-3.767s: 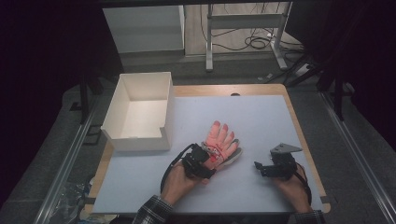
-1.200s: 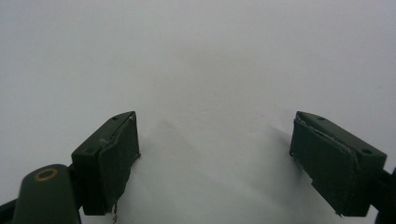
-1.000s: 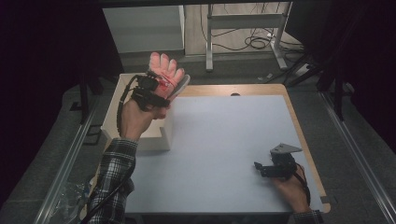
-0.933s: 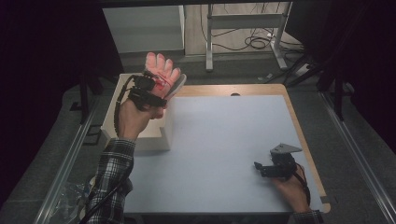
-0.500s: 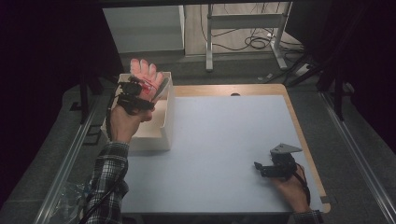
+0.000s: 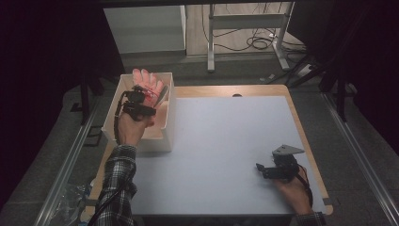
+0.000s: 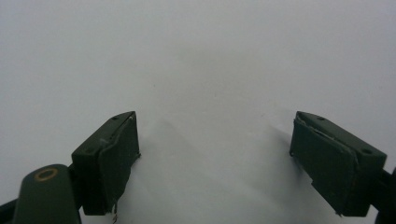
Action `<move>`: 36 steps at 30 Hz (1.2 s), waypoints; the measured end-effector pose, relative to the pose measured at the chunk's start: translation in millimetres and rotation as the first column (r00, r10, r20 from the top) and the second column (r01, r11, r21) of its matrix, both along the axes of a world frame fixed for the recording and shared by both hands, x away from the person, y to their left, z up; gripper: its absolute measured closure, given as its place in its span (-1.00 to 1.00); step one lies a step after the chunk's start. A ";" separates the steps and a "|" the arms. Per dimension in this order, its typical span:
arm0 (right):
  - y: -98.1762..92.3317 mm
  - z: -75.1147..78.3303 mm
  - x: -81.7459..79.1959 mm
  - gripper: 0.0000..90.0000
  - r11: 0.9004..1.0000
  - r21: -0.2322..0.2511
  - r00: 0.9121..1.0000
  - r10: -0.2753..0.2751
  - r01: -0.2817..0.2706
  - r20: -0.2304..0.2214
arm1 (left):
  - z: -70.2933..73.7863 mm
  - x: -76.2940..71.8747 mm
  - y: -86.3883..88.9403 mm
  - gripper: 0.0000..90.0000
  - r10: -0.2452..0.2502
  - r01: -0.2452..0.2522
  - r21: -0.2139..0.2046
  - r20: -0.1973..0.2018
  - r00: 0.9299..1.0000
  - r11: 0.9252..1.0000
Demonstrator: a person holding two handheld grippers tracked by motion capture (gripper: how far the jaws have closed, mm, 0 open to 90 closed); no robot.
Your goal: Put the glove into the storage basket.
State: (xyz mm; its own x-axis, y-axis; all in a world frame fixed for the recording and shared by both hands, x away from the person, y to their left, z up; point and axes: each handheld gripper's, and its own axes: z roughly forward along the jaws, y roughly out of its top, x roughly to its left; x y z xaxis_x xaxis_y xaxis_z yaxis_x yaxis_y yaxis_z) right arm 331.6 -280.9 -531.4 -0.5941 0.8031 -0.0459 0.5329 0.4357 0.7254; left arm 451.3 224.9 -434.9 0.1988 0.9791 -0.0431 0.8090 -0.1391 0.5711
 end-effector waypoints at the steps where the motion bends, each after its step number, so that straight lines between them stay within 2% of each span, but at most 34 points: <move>1: 0.0 0.0 0.0 -0.64 1.000 0.000 1.000 0.000 0.000 0.000 | -2.8 1.6 -1.3 0.01 0.002 -0.002 -0.001 0.000 1.000 1.000; 7: 0.0 0.0 0.0 -0.64 1.000 0.000 1.000 0.000 0.000 0.000 | -18.3 13.7 -9.5 -0.02 0.008 -0.007 0.023 -0.017 1.000 1.000; 12: -0.2 0.0 0.1 -0.64 1.000 -0.001 1.000 0.001 -0.001 0.001 | -30.4 27.3 -12.4 -0.03 0.019 -0.017 0.033 -0.061 0.998 0.999; 19: -0.2 0.0 0.1 -0.64 1.000 -0.001 1.000 0.001 -0.001 0.001 | -36.7 35.4 -16.9 -0.09 0.023 -0.019 0.039 -0.101 0.995 0.999; 24: -0.1 0.0 0.0 -0.64 1.000 0.000 1.000 0.000 0.000 0.000 | -40.5 37.5 -20.5 -0.18 0.015 -0.012 0.021 -0.130 0.991 1.000; 27: -0.1 0.0 0.1 -0.64 1.000 -0.001 1.000 0.001 -0.001 0.001 | -44.4 39.6 -23.1 -0.26 0.006 -0.005 0.010 -0.167 0.986 1.000; 28: -0.1 0.0 0.0 -0.64 1.000 0.000 1.000 0.001 -0.001 0.001 | -44.5 40.2 -24.0 -0.33 0.001 0.002 0.019 -0.172 0.985 1.000; 36: -0.1 0.0 0.0 -0.64 1.000 0.000 1.000 0.001 -0.001 0.001 | -43.0 38.4 -21.0 -0.69 0.003 0.002 0.031 -0.181 0.983 1.000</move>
